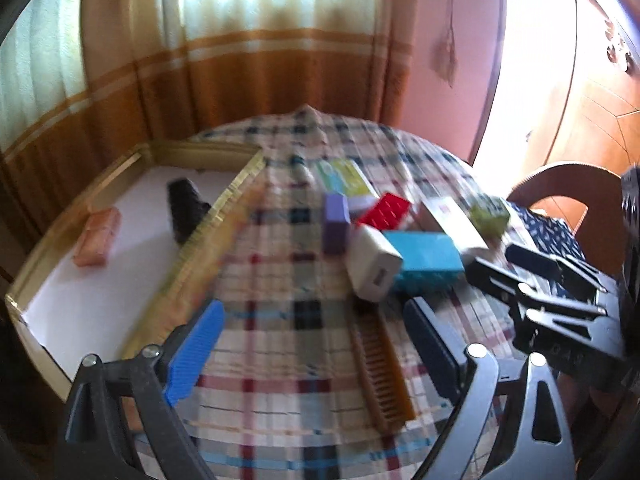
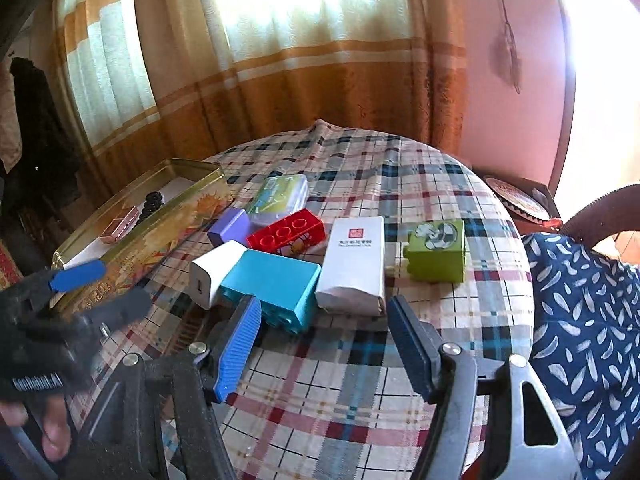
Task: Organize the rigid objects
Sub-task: 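Grasp the brown comb on the tablecloth with the left tool, then grasp the white 'The Oriental Club' box with the right tool while the left tool holds the comb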
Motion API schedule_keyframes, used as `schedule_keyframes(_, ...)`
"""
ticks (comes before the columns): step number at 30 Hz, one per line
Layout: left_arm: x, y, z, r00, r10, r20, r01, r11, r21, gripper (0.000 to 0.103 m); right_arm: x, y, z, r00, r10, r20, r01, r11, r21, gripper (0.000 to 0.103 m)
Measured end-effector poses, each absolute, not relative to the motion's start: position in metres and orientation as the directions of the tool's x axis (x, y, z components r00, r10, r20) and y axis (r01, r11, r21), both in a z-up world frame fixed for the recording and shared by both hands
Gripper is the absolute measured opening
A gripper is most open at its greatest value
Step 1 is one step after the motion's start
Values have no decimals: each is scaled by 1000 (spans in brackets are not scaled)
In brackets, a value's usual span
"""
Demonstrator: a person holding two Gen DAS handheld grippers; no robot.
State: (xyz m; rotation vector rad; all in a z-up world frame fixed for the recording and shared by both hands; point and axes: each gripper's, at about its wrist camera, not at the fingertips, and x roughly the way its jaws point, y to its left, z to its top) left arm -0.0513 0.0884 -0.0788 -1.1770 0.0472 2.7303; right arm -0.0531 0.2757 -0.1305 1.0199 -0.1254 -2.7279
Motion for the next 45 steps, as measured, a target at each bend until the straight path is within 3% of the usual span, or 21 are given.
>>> schedule_keyframes(11, -57, 103, -104, -586, 173, -792, -205, -977, -62, 88, -54, 287, -135, -747, -219, -628, 139, -975, 174, 68)
schedule_keyframes(13, -59, 105, -110, -568, 171, -805, -214, -975, -56, 79, -56, 288, -136, -746, -217, -629, 134, -975, 177, 68)
schedule_keyframes(16, -60, 107, -115, -555, 190, -810, -241, -969, -63, 46, -57, 290, -137, -746, -214, -630, 130, -976, 178, 68)
schedule_keyframes(17, -61, 109, -114, -546, 211, -811, -260, -963, -76, 24, -57, 290, -138, -746, -214, -631, 128, -975, 179, 68)
schedule_keyframes(27, -63, 83, -103, -626, 186, -757, -193, -978, -80, 23, -78, 293, -126, -770, -195, -608, 93, -976, 195, 68)
schedule_keyframes(35, -82, 74, -108, -629, 156, -762, -162, -984, -67, 23, -113, 276, -119, -730, -170, -662, 85, -984, 159, 67)
schedule_keyframes(45, -92, 73, -112, -606, 194, -772, -164, -979, -117, 23, -141, 268, -136, -657, -98, -747, 43, -995, 93, 51)
